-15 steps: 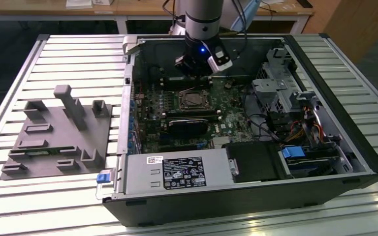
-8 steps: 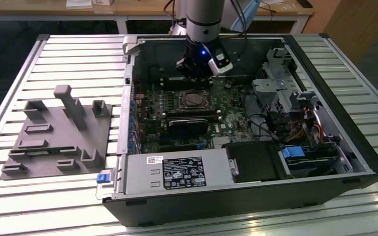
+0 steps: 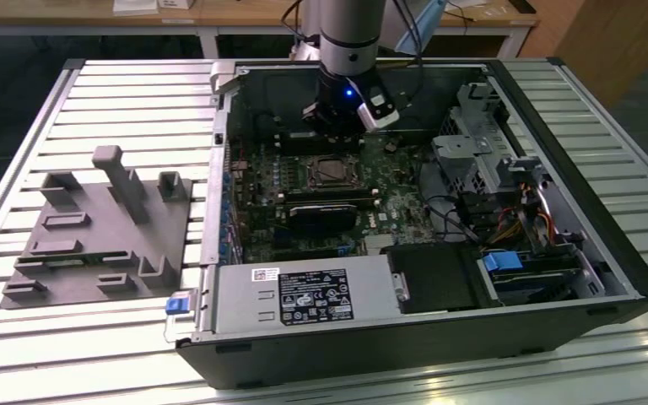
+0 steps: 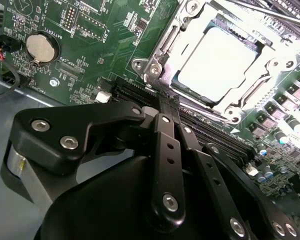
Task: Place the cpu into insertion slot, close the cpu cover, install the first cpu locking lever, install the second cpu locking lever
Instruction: 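Install the first cpu locking lever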
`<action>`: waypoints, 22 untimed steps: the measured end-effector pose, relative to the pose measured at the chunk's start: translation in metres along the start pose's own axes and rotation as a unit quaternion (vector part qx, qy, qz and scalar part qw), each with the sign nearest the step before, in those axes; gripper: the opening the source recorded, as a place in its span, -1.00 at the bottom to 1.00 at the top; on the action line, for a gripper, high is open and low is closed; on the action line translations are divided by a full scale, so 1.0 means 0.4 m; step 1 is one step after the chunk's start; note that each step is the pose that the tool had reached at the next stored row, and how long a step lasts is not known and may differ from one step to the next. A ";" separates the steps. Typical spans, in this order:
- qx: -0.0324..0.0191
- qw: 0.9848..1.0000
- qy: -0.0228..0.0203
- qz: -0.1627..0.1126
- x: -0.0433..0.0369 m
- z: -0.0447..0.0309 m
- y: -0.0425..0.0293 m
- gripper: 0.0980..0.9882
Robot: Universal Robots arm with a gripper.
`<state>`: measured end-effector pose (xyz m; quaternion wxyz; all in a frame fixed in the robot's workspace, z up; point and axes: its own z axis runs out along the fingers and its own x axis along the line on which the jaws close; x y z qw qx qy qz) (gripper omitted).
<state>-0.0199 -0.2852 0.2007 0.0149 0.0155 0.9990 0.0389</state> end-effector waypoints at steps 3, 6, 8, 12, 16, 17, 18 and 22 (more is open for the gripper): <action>0.002 1.000 0.001 0.000 -0.002 0.005 0.000 -0.98; 0.004 1.000 0.001 0.000 -0.003 0.009 0.001 -0.98; 0.004 1.000 0.000 0.000 -0.004 0.009 0.001 -0.98; 0.003 1.000 0.000 0.000 -0.004 0.008 0.003 -0.98; 0.004 1.000 0.000 0.000 -0.004 -0.004 0.003 -0.98; 0.004 1.000 0.000 0.000 -0.004 -0.006 0.004 -0.98; 0.004 1.000 0.000 0.000 -0.004 -0.007 0.004 -0.98; 0.004 1.000 0.000 0.000 -0.001 -0.007 0.004 -0.98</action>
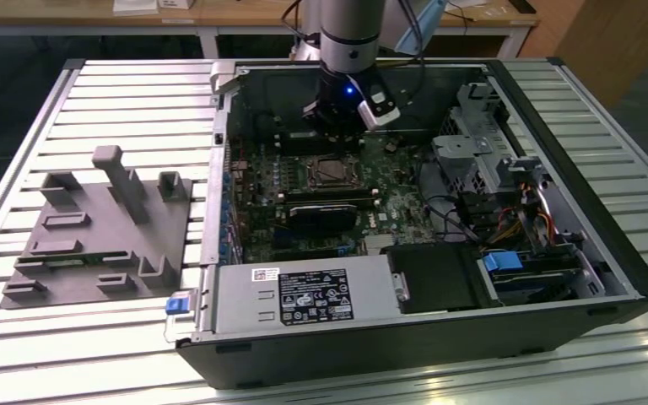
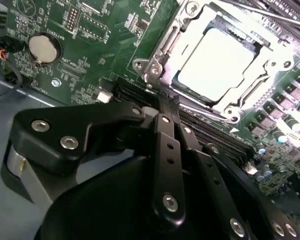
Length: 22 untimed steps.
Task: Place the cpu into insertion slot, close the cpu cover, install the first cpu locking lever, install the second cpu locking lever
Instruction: 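Install the first cpu locking lever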
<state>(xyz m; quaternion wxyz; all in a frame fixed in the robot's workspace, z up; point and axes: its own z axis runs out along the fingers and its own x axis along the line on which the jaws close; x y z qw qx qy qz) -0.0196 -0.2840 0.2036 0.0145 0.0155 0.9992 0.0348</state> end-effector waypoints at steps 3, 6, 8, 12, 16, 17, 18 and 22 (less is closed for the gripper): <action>0.000 1.000 0.000 0.000 0.002 0.000 0.000 -0.98; 0.005 1.000 0.000 0.000 0.002 0.001 0.000 -0.98; 0.008 1.000 0.000 0.000 0.002 0.001 0.000 -0.98; 0.015 1.000 0.000 0.000 0.002 0.004 0.000 -0.98; 0.024 1.000 -0.001 -0.001 0.002 0.009 -0.001 -0.98; 0.025 1.000 -0.001 -0.001 0.002 0.009 0.000 -0.98; 0.027 1.000 -0.001 -0.001 0.002 0.011 0.000 -0.98; 0.029 1.000 -0.001 -0.001 0.003 0.016 0.002 -0.98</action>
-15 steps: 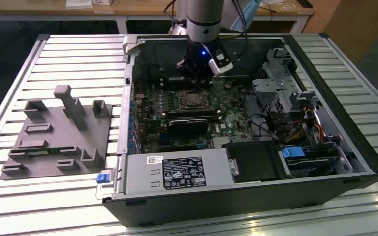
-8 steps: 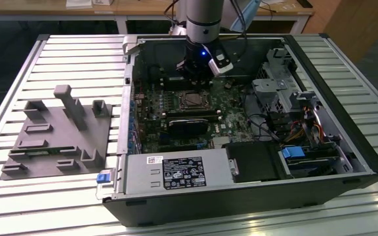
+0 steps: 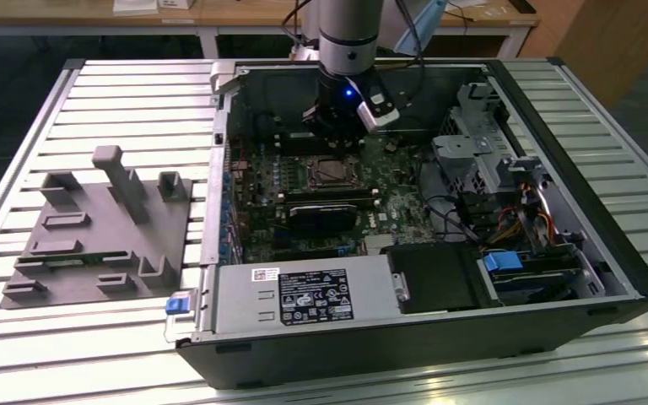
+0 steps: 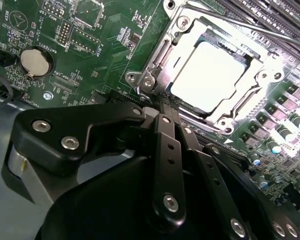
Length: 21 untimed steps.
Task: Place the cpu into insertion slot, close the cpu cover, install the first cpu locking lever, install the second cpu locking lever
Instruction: 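Install the first cpu locking lever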
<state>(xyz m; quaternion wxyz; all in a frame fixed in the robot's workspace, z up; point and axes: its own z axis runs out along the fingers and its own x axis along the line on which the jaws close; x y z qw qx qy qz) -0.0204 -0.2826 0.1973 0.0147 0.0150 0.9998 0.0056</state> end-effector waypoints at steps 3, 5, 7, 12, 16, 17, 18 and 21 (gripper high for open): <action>0.000 1.000 0.000 0.000 -0.001 0.002 0.003 -0.98; 0.000 1.000 0.000 0.000 -0.002 0.003 0.004 -0.98; -0.001 1.000 0.000 0.000 -0.003 0.003 0.005 -0.98; -0.002 1.000 -0.001 0.000 -0.004 0.000 0.005 -0.98; -0.002 1.000 0.000 0.000 -0.004 -0.017 0.005 -0.98; -0.002 1.000 0.000 0.000 -0.004 -0.021 0.005 -0.98; -0.001 1.000 0.000 0.000 -0.004 -0.024 0.005 -0.98; -0.002 1.000 0.000 0.000 -0.004 -0.028 0.005 -0.98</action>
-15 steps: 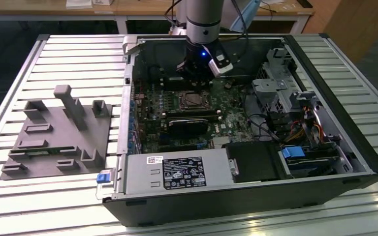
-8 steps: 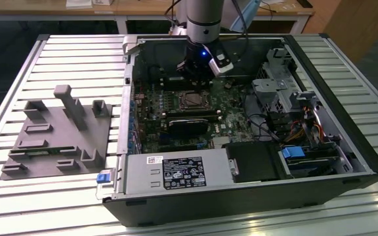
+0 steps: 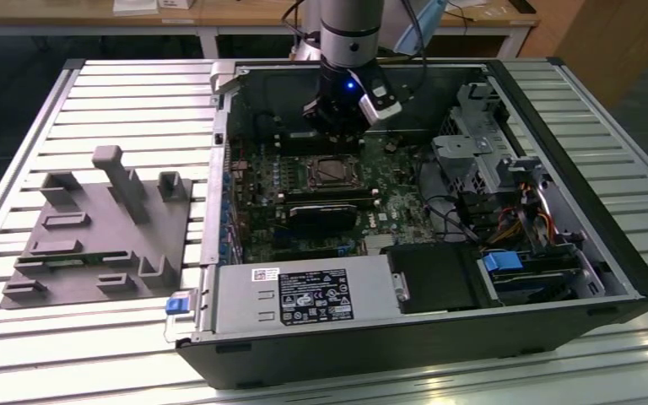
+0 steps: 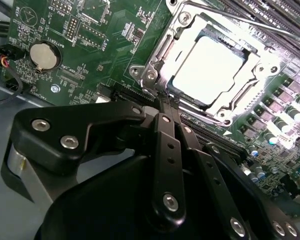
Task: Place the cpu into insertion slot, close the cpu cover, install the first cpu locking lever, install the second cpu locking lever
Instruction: 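Install the first cpu locking lever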
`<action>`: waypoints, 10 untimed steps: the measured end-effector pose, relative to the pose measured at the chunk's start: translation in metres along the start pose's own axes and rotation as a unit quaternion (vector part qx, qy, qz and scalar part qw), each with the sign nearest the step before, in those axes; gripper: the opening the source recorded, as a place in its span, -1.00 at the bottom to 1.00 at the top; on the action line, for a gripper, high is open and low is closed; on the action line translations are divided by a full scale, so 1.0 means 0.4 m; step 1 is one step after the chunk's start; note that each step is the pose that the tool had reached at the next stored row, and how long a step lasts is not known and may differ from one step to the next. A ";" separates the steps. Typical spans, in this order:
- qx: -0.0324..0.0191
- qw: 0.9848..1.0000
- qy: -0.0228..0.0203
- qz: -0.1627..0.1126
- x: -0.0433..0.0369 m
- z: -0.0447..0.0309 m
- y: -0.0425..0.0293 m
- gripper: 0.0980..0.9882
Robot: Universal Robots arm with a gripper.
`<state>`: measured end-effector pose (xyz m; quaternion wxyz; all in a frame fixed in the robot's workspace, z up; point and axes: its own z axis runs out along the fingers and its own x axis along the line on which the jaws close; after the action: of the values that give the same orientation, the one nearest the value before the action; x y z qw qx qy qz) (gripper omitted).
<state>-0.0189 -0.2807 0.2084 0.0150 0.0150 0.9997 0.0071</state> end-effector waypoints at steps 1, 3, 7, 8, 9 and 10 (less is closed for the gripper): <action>0.000 1.000 0.000 0.000 0.000 0.000 0.000 -0.98; 0.000 1.000 0.000 0.000 0.000 0.000 -0.001 -0.98; 0.000 1.000 0.000 0.000 -0.002 0.000 -0.004 -0.98; 0.000 1.000 0.000 0.000 -0.002 0.000 -0.005 -0.98; 0.000 1.000 0.000 0.000 -0.002 0.000 -0.006 -0.98; 0.000 1.000 0.000 0.000 -0.002 0.000 -0.007 -0.98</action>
<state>-0.0180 -0.2835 0.2084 0.0147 0.0150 0.9998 0.0070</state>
